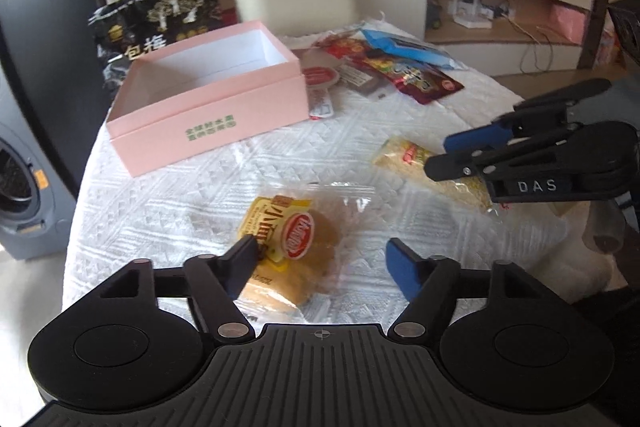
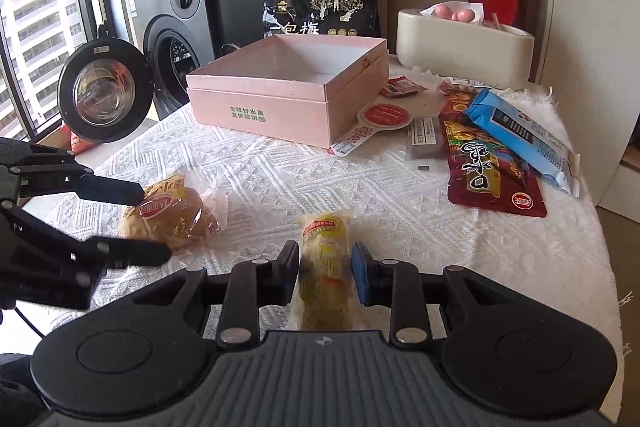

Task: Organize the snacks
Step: 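Drop the bun and pastry into the pink box with both tools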

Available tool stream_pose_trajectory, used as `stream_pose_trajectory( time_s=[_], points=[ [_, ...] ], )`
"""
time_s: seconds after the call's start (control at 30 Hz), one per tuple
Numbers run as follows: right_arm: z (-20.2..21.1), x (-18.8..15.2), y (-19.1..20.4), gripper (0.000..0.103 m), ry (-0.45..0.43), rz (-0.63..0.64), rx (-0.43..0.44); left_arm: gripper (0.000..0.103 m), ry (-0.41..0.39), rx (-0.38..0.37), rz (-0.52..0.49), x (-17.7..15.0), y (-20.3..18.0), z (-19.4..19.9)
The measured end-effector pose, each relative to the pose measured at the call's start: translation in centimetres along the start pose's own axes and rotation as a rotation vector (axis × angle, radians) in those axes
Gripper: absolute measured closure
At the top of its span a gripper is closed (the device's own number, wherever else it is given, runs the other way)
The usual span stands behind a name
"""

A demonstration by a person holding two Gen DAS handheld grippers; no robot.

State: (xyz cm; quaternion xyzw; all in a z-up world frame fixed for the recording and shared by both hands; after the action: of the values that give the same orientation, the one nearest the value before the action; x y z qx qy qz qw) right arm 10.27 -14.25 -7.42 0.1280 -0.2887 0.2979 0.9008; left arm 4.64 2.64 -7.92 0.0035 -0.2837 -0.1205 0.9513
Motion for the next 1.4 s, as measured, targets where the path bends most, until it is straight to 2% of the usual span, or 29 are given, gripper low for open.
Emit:
stream_pose_trajectory(
  time_s=[0.1, 0.13, 0.17, 0.23, 0.3, 0.47, 0.5, 0.53, 0.57, 0.63, 0.73, 0.83, 1.0, 1.07, 1.13, 1.27, 1.4],
  points=[
    [0.3, 0.0, 0.1, 0.075, -0.012, 0.004, -0.013, 0.024, -0.029, -0.033, -0.018, 0.1, -0.2, 0.7],
    [0.4, -0.1, 0.1, 0.071, -0.017, 0.008, -0.02, 0.025, -0.041, -0.026, -0.011, 0.2, 0.1, 0.9],
    [0.4, -0.1, 0.1, 0.067, -0.016, 0.013, -0.025, 0.026, -0.047, -0.007, -0.005, 0.3, 0.4, 0.9],
    [0.4, -0.1, 0.0, 0.046, -0.018, 0.011, -0.027, 0.026, -0.039, 0.032, 0.003, 0.4, 1.2, 0.6],
    [0.2, -0.1, 0.0, 0.043, -0.018, 0.006, -0.025, 0.026, -0.022, 0.034, 0.017, 0.6, 2.1, -0.1],
    [-1.2, 0.0, -0.3, 0.044, 0.027, -0.02, 0.004, 0.026, 0.004, -0.028, 0.088, 0.6, 3.6, -1.6],
    [-1.6, 0.0, -0.5, 0.051, 0.044, -0.029, 0.01, 0.027, 0.003, -0.042, 0.101, 0.6, 3.7, -1.7],
    [-1.8, 0.0, -0.5, 0.066, 0.058, -0.036, 0.022, 0.029, 0.0, -0.055, 0.112, 0.5, 3.9, -1.7],
    [-1.9, 0.1, -0.6, 0.073, 0.074, -0.039, 0.039, 0.032, -0.004, -0.061, 0.119, 0.5, 4.0, -1.7],
    [-1.7, 0.2, -0.4, 0.074, 0.087, -0.027, 0.067, 0.036, -0.011, -0.067, 0.123, 0.4, 4.1, -1.4],
    [-0.4, 1.0, -0.3, 0.074, 0.078, -0.017, 0.128, 0.04, -0.045, -0.115, 0.146, 0.8, 4.4, -0.3],
    [1.8, 4.0, -0.6, 0.074, 0.017, -0.026, 0.184, 0.042, -0.134, -0.165, 0.16, 3.4, 5.7, 1.7],
    [3.9, 13.2, -1.4, 0.074, -0.155, -0.042, 0.177, 0.042, -0.367, -0.079, 0.229, 10.7, 11.1, 4.3],
    [2.9, 16.7, -1.5, 0.074, -0.2, -0.054, 0.166, 0.042, -0.36, -0.063, 0.273, 13.2, 13.6, 2.6],
    [0.7, 19.4, -1.6, 0.074, -0.195, -0.086, 0.158, 0.042, -0.312, -0.067, 0.344, 14.9, 16.0, -0.3],
    [-5.6, 23.0, -1.9, 0.074, -0.12, -0.162, 0.153, 0.042, -0.24, -0.092, 0.424, 15.9, 18.7, -5.4],
    [-11.5, 23.9, -2.1, 0.07, -0.009, -0.18, 0.157, 0.043, -0.223, -0.123, 0.458, 15.8, 19.5, -7.5]
  ],
)
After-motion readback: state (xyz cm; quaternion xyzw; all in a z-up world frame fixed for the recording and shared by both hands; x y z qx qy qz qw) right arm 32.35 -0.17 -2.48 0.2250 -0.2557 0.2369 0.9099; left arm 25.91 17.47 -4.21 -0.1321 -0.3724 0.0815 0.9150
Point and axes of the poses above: each gripper's, at about its wrist camera, not at the fingertips, and z roughly against the way its jaws point, y to its left, x to its top, the point moved 4 cm from there along -z, roughly the way its jaws point, and after that the axes turned 12 degrees about y, right-handed, at the moved point
